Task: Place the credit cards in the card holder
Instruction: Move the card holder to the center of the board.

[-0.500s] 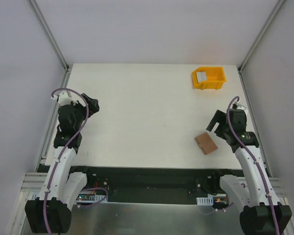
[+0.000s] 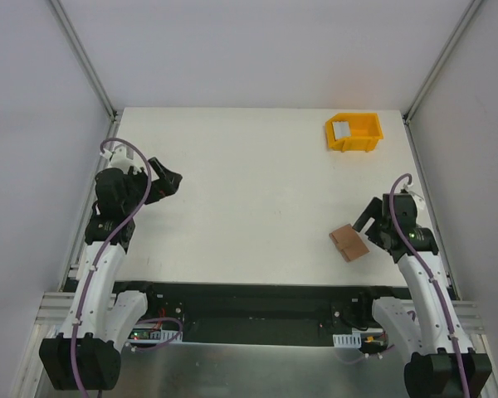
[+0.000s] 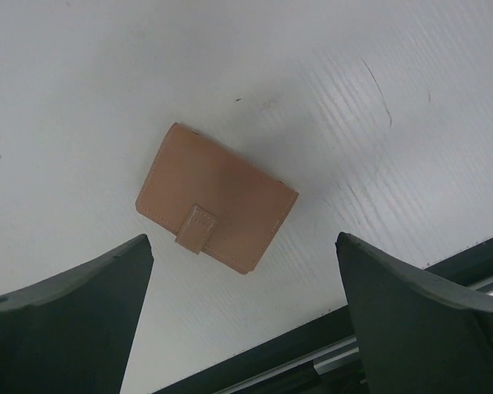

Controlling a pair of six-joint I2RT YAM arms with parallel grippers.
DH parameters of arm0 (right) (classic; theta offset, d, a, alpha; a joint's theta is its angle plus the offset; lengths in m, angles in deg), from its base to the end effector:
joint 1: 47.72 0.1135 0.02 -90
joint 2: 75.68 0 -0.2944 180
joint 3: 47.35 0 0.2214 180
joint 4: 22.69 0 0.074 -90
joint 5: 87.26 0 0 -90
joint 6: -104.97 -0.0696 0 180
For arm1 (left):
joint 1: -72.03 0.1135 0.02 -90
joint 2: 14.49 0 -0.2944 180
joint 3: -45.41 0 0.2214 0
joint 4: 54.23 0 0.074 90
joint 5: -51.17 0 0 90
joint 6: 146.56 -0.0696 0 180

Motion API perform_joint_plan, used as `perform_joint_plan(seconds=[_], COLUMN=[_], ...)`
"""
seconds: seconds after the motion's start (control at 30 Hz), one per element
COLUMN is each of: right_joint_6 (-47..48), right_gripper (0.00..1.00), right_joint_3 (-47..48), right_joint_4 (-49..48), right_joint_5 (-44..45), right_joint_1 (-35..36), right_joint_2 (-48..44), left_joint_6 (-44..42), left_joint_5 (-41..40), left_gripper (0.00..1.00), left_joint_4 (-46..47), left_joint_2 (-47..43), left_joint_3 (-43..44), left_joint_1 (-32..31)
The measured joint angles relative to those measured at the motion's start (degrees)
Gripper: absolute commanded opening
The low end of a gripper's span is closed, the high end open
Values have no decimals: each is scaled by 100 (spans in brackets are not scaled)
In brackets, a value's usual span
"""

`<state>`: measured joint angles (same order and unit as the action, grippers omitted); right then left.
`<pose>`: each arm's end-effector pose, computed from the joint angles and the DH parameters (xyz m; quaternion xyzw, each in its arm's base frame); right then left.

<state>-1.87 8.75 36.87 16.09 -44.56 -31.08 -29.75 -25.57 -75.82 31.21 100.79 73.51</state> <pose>0.1228 -0.0093 0.2589 0.1518 0.9159 -0.0452 0.3689 0.1717 -0.0115 0.3322 -0.1180 0.7658 -0.2247 0.5908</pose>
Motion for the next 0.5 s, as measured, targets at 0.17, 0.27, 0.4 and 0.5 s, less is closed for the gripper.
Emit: perform_joint_plan(seconds=[0.17,0.27,0.4,0.5], right_joint_6=[-208,-262,-260,-205], right_gripper=[96,96,99,94], right_joint_3=[-328,-509,-638,-688], right_joint_4=[11,-9,-208,-426], right_joint_5=[76,4,-238,-448], right_joint_1=[-131,-186,-190,-192], right_joint_2=[20,133,605,1075], left_joint_6=[-203,-208,-201,-245], left_joint_5=[752,927,1191,1482], left_gripper=[99,99,99,99], left_joint_4=[-214,-415,-435,-442], left_joint_2=[411,507,476,463], left_joint_3=[105,101,101,101], left_joint_1=[0,2,13,13])
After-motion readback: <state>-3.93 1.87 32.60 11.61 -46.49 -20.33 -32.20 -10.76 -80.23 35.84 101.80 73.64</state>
